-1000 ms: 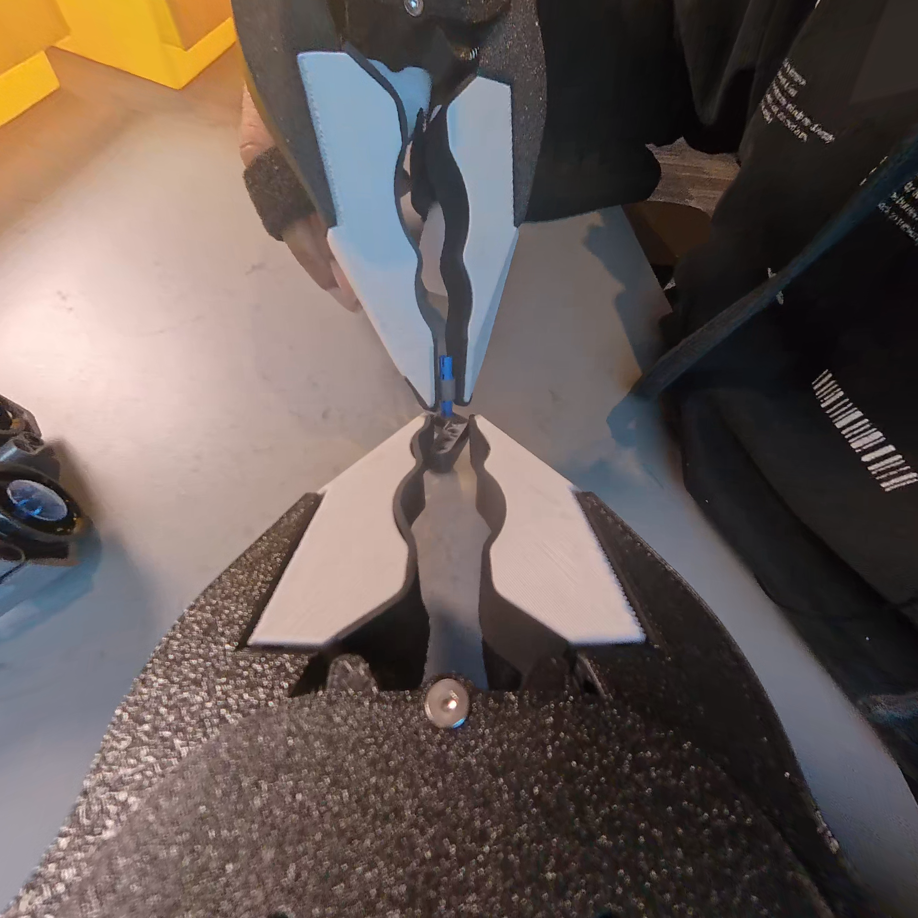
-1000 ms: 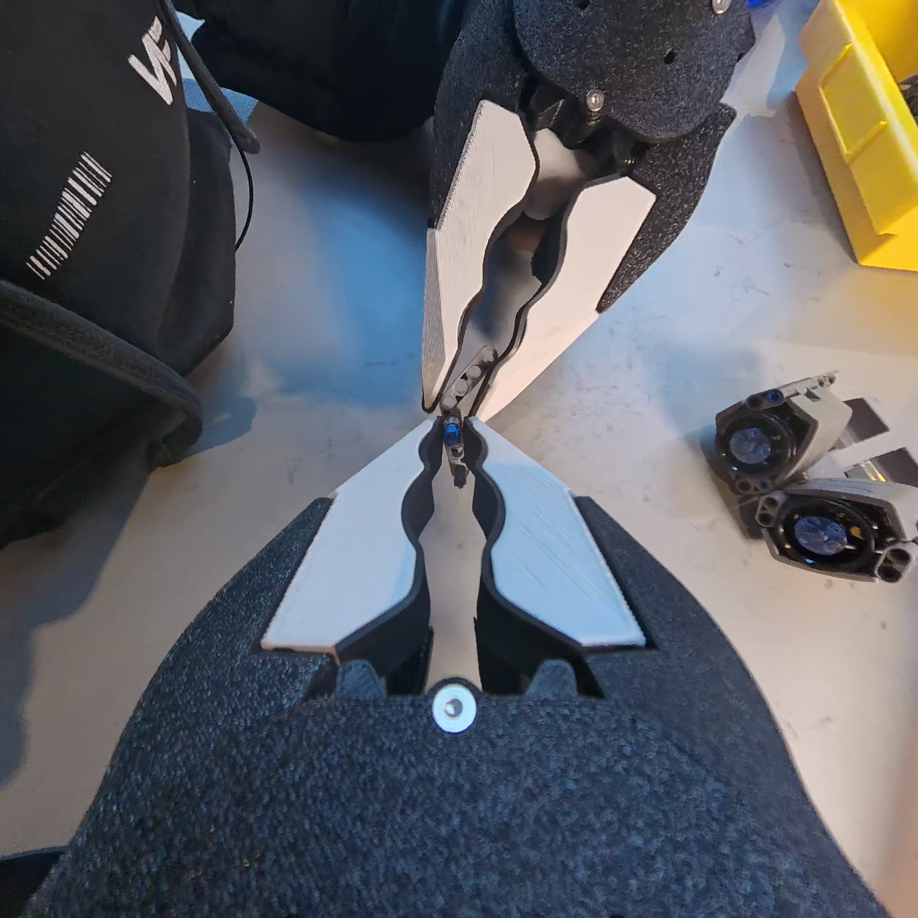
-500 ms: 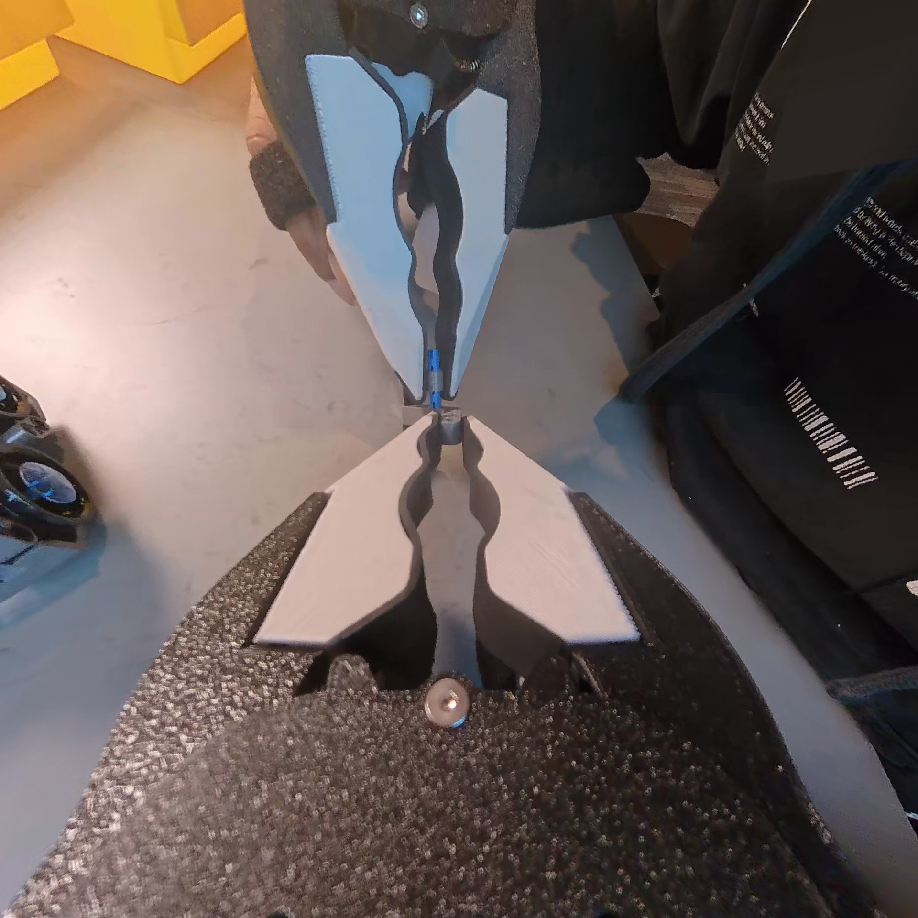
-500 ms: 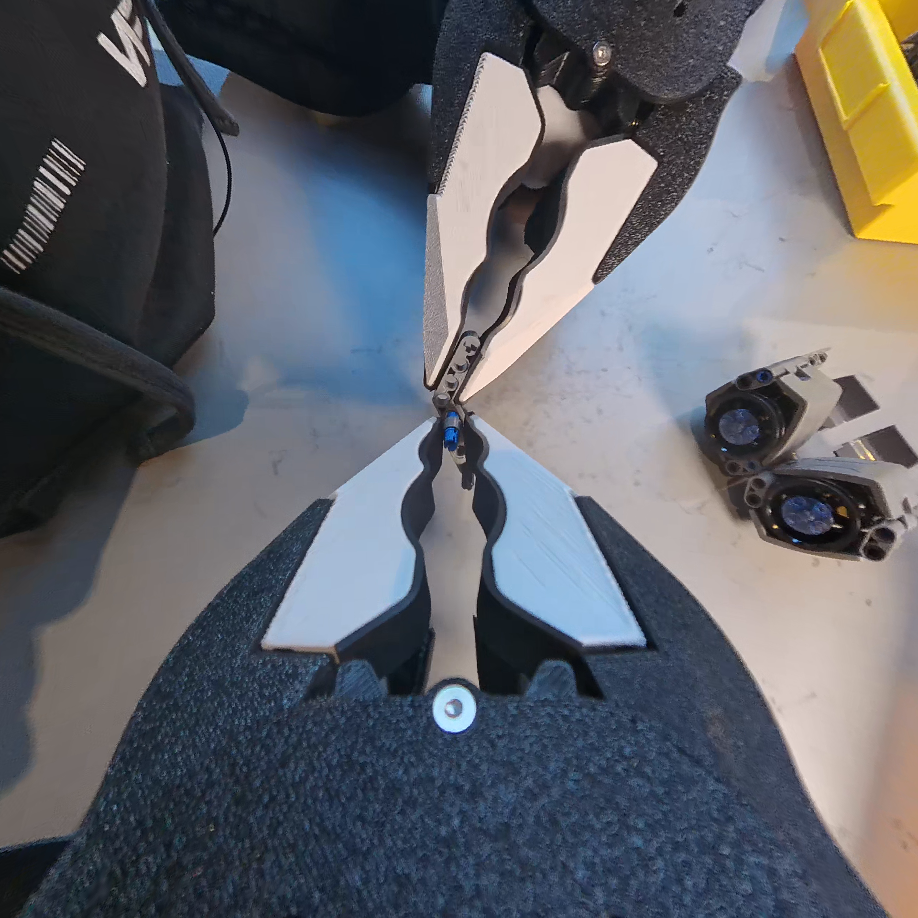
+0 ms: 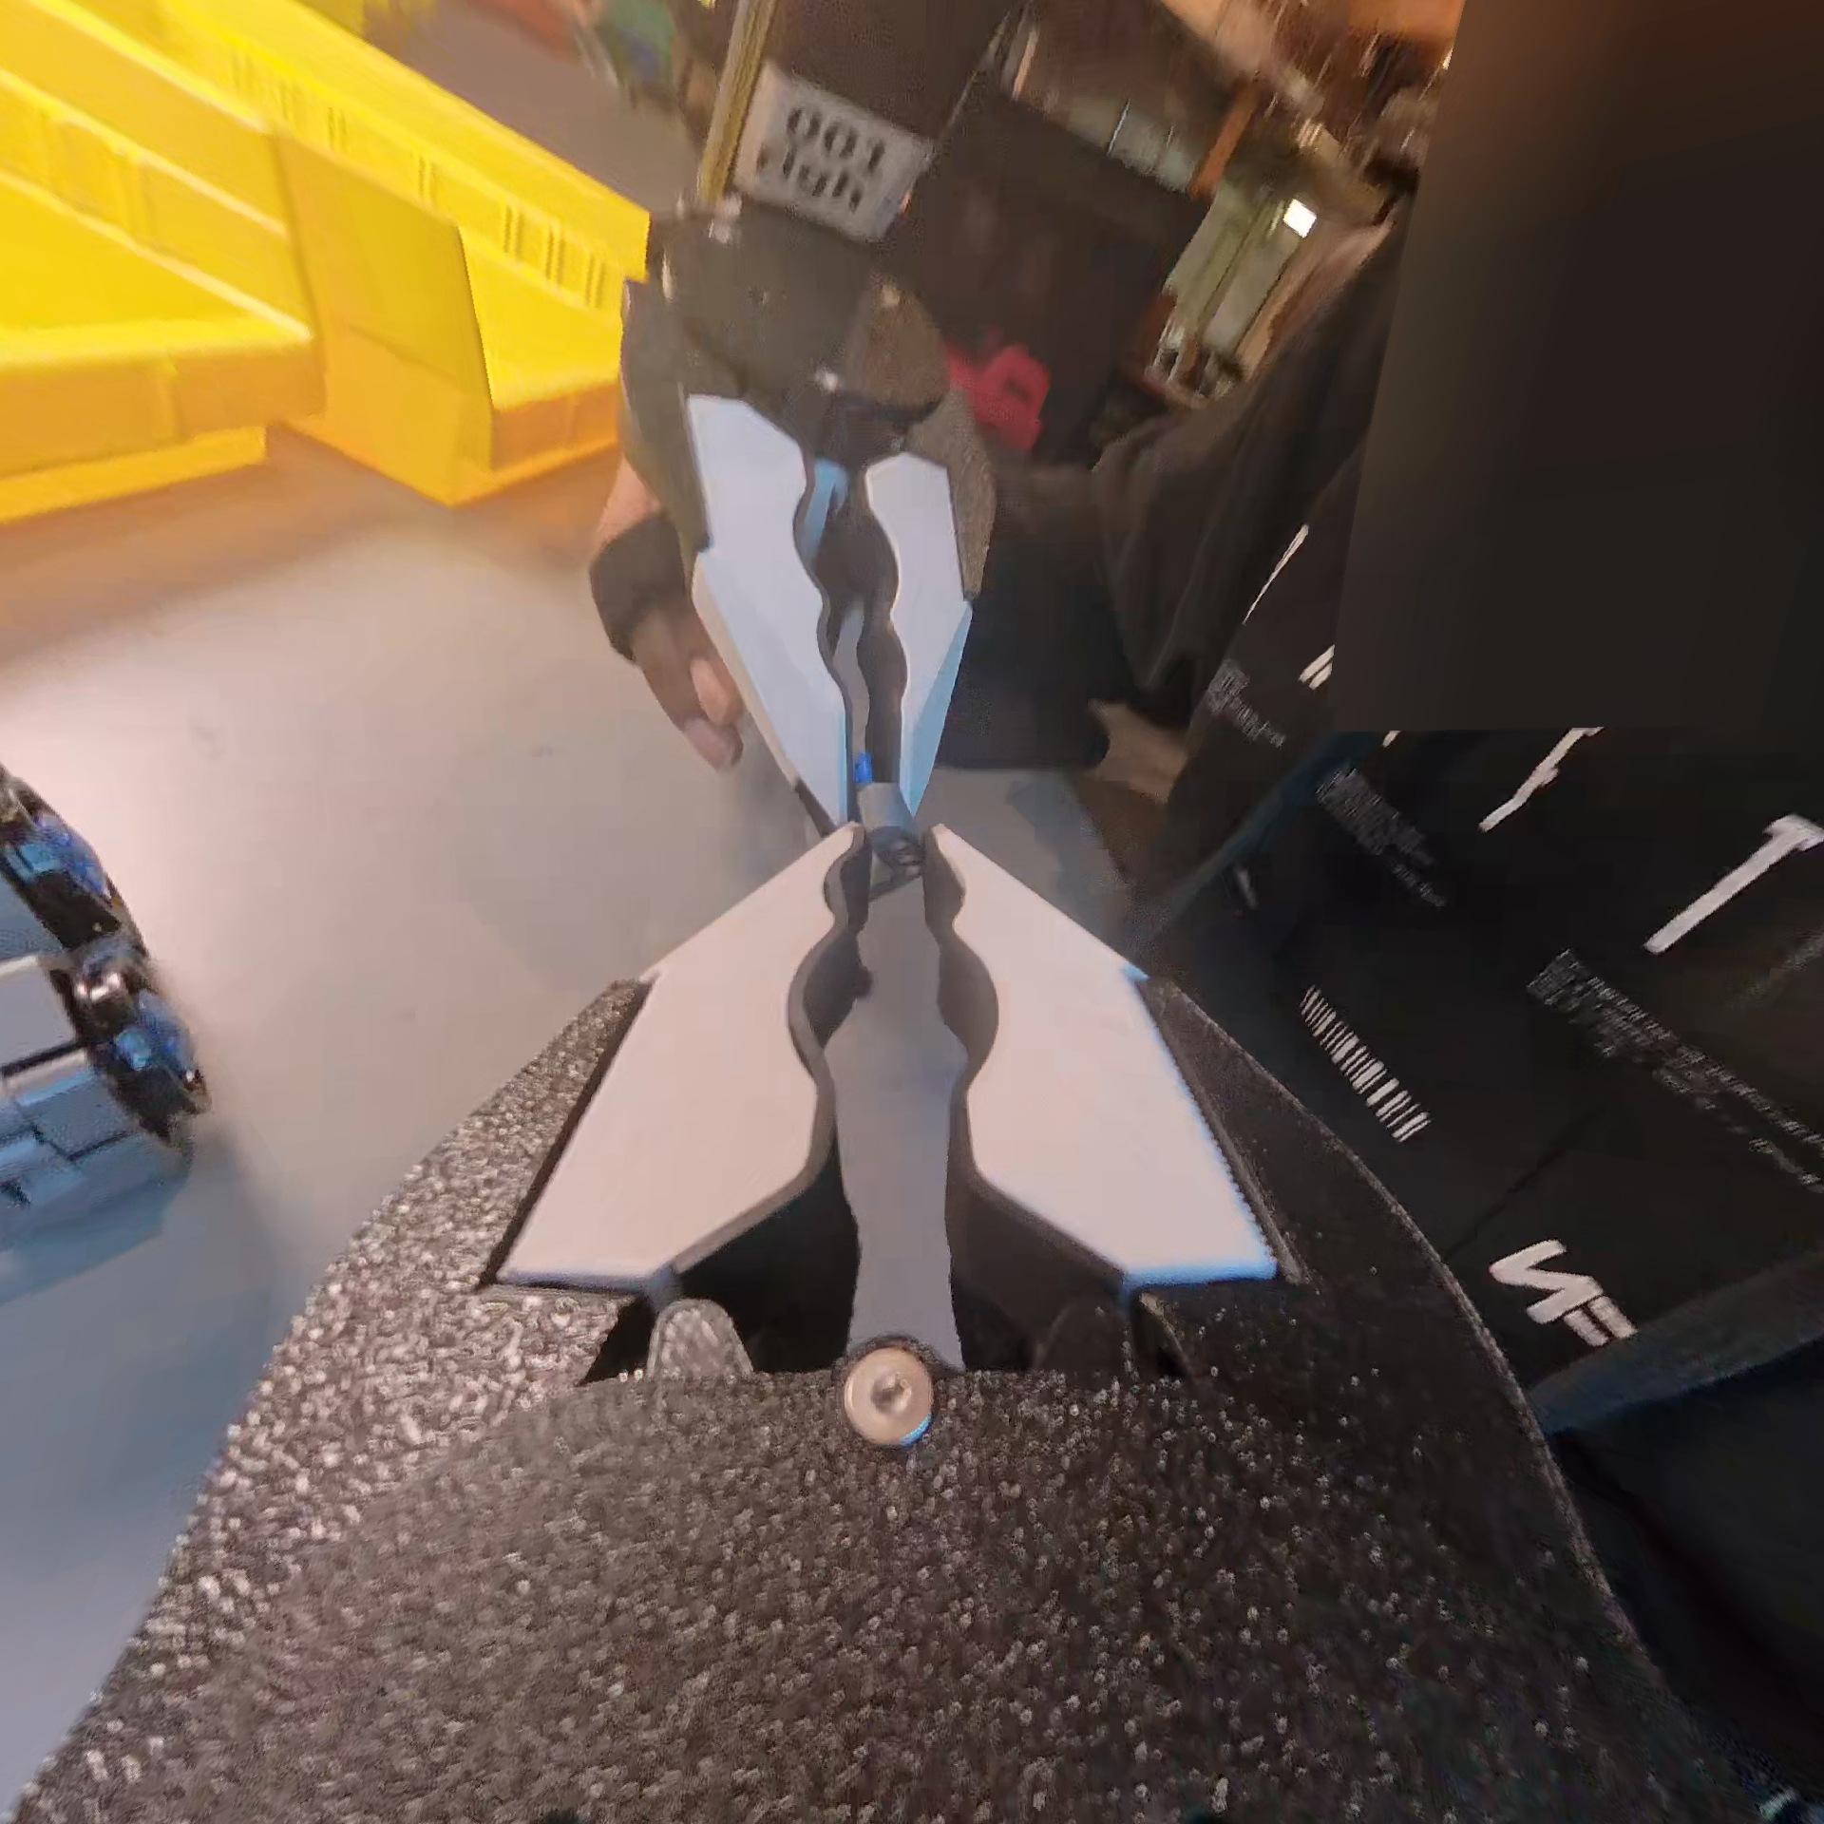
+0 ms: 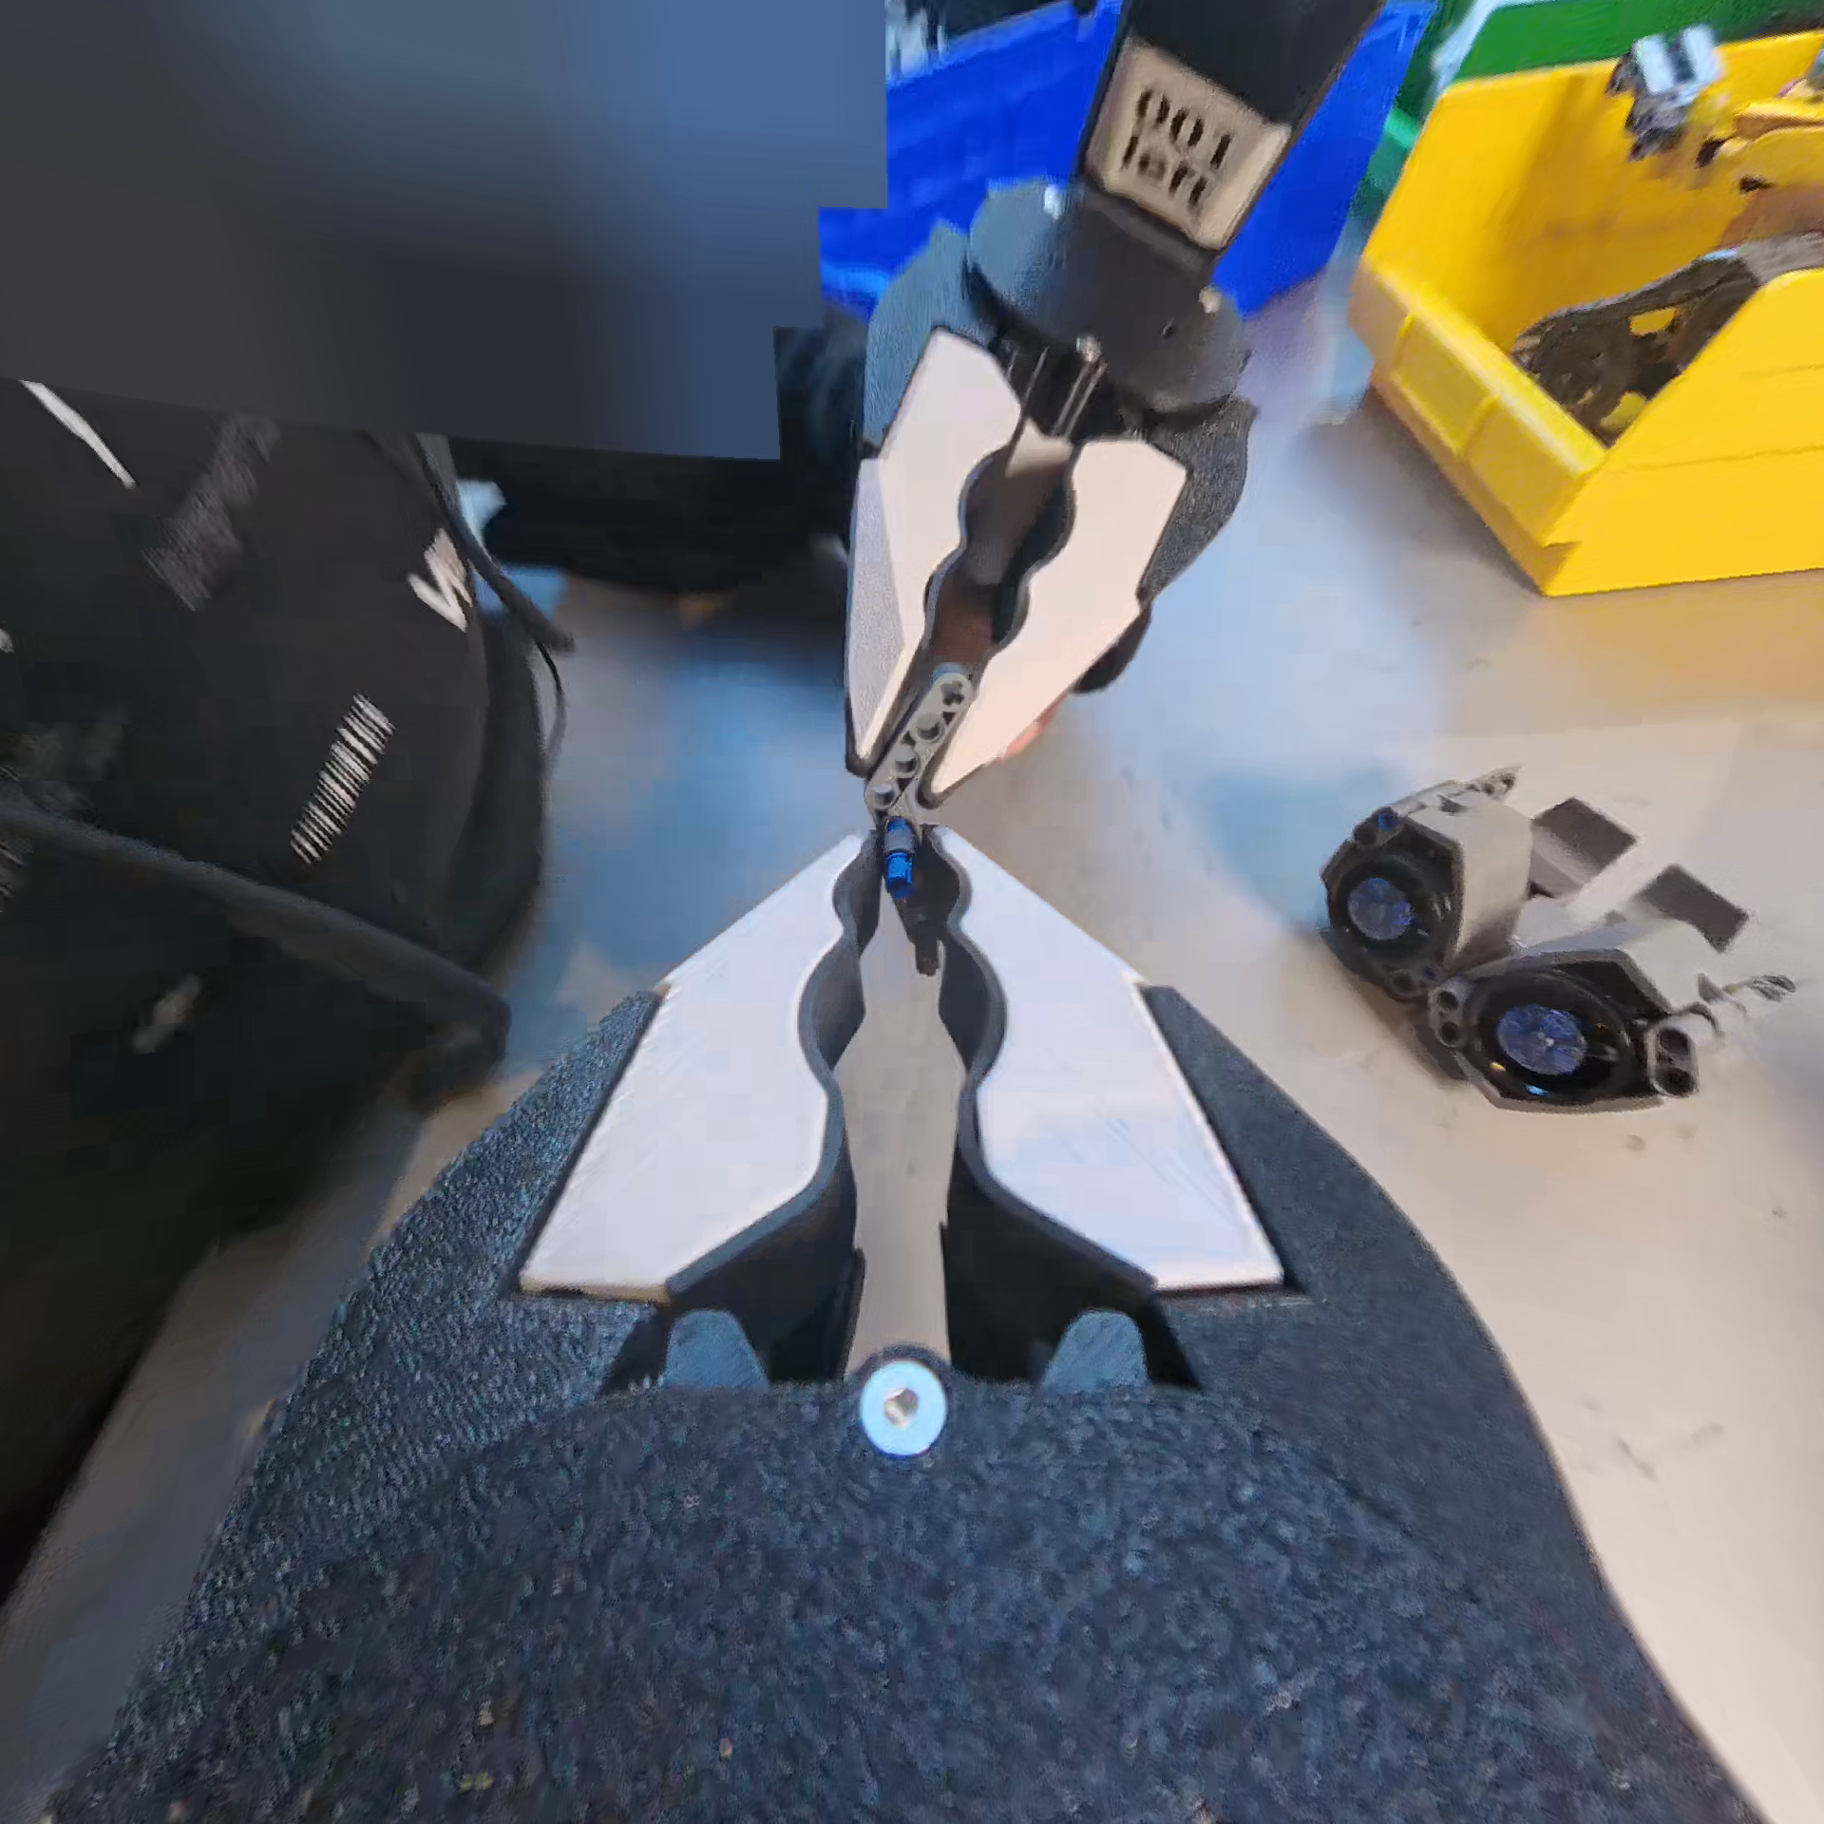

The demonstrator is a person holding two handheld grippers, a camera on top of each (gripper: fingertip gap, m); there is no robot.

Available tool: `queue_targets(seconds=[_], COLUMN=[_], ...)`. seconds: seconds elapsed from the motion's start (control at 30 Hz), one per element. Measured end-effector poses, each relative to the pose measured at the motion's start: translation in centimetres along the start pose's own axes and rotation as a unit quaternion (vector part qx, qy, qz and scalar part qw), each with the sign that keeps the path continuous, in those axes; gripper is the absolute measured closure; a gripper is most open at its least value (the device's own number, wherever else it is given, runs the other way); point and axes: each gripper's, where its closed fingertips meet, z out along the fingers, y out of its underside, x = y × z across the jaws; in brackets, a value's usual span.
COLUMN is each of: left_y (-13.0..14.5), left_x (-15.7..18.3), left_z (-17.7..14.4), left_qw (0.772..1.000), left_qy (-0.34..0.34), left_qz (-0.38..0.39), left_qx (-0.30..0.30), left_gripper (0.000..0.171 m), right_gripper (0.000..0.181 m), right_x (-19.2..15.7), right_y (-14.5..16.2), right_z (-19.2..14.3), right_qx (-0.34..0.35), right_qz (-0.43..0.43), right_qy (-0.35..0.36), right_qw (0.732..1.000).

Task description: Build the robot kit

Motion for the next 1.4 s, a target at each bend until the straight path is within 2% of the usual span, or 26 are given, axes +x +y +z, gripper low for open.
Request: queue_targets(seconds=[0.13, 0.37, 0.53, 0.63, 0.83, 1.2, 1.27, 1.4], left_y=[-2.1, -2.2, -1.1, -1.1, -1.6, -2.4, -2.0, -2.0], left_x=[0.3, 0.5, 0.0, -0.3, -0.4, -0.3, -0.4, -0.4], left_z=[-1.0, -1.7, -0.6, -0.4, -0.6, -1.2, -1.0, -1.0], left_qw=[0.997, 0.994, 0.998, 0.998, 0.996, 0.990, 0.991, 0.992], left_qy=[0.020, 0.023, -0.022, -0.041, -0.045, -0.088, -0.087, -0.085], left_qz=[-0.032, -0.051, -0.031, -0.023, -0.013, 0.073, 0.070, 0.066], left_qx=[0.071, 0.090, 0.052, 0.051, 0.071, 0.083, 0.072, 0.070], left_gripper=[0.158, 0.146, 0.148, 0.162, 0.164, 0.165, 0.165, 0.165], right_gripper=[0.176, 0.176, 0.176, 0.176, 0.176, 0.176, 0.176, 0.176], right_x=[0.0, 0.4, 0.7, 0.8, 1.0, 1.9, 1.7, 1.6], right_y=[-2.3, -3.3, -3.4, -3.5, -3.8, -4.1, -3.7, -3.9], right_z=[-0.4, -0.6, -0.6, -0.6, -0.8, -1.6, -1.3, -1.0], right_qx=[0.074, 0.126, 0.126, 0.123, 0.129, 0.155, 0.128, 0.124], right_qz=[0.080, 0.147, 0.153, 0.151, 0.151, 0.225, 0.197, 0.179], right_qy=[-0.023, -0.046, -0.033, -0.024, -0.014, -0.020, -0.004, 0.005], right_qw=[0.994, 0.980, 0.980, 0.981, 0.980, 0.962, 0.972, 0.976])
